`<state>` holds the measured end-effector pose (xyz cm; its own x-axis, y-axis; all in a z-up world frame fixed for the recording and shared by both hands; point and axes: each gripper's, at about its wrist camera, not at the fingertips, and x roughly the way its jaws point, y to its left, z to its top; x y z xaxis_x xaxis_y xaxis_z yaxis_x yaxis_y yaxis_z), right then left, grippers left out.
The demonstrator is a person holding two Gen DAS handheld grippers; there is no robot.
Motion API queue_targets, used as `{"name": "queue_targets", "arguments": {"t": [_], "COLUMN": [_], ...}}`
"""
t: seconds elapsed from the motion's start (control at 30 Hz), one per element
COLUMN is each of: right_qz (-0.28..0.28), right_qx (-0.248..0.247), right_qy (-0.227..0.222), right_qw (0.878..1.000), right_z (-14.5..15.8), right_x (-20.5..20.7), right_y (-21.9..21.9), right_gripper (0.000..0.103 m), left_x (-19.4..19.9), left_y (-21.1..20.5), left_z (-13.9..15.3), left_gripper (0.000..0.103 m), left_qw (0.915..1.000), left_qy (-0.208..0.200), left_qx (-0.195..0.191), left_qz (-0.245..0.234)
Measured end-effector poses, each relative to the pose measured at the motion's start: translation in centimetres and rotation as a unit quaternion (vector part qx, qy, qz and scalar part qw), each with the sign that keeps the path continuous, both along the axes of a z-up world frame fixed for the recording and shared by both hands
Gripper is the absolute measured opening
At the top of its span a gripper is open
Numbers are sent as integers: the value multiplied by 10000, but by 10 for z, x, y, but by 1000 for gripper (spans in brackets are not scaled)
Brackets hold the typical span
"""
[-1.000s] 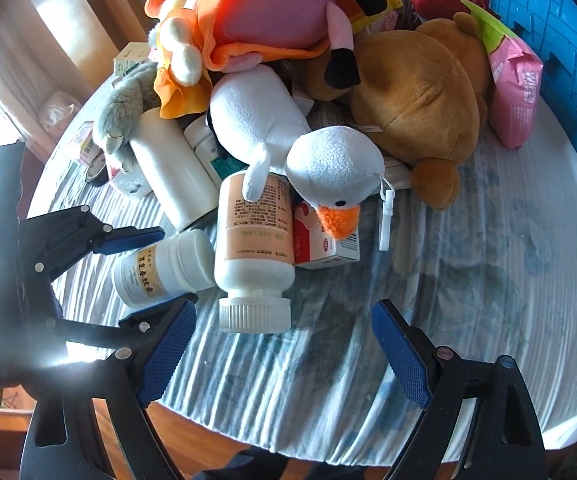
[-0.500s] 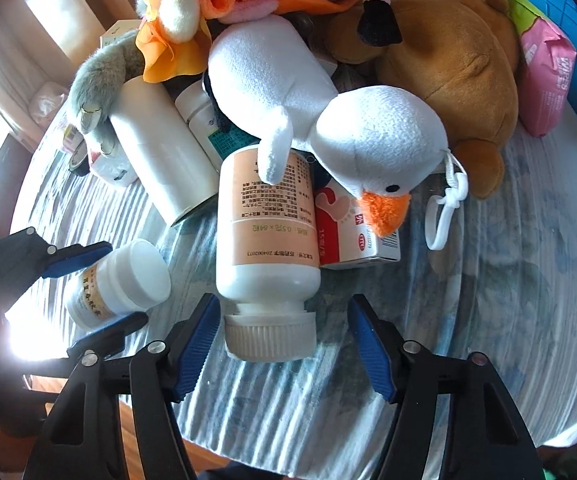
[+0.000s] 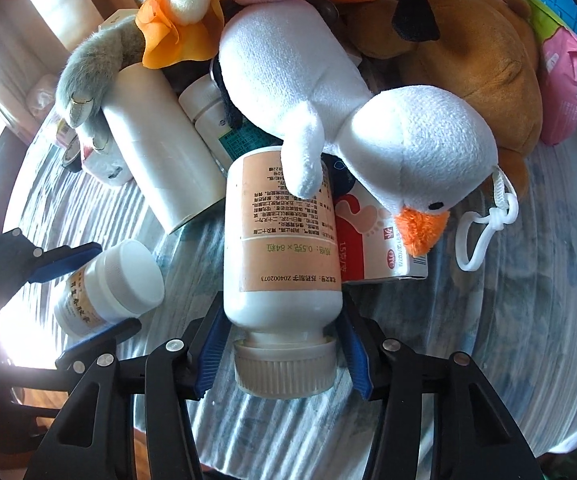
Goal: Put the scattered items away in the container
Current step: 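Grasp a small white pill bottle with the left tool while the right tool grasps a large white bottle, then lift the small bottle in the left tool while the right tool carries the large bottle to the bin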
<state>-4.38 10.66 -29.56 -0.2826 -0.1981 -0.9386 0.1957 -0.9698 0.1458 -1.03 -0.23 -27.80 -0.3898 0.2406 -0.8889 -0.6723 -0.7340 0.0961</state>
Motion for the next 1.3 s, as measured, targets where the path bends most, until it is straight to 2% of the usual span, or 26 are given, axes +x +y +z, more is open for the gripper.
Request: {"name": "queue_targets", "arguments": {"t": [0.4, 0.73, 1.0, 1.3], "right_qz": [52, 193, 296, 240], "right_qx": [-152, -275, -288, -328], "right_qy": [-49, 19, 91, 108], "right_qw": [9999, 9994, 9991, 9991], "right_z": [14, 38, 53, 51], "right_x": [10, 16, 39, 44], "right_y": [10, 22, 44, 42], "right_gripper": [51, 51, 51, 51], "left_x": [-5, -3, -3, -5], "left_y": [5, 8, 11, 9], "left_z": [-1, 16, 30, 30], "left_gripper": [48, 48, 48, 48], "left_qw": [9999, 9996, 9993, 9990], "left_qy": [-98, 13, 120, 93], "left_qx": [-75, -97, -137, -218], "left_qz": [83, 251, 319, 367]}}
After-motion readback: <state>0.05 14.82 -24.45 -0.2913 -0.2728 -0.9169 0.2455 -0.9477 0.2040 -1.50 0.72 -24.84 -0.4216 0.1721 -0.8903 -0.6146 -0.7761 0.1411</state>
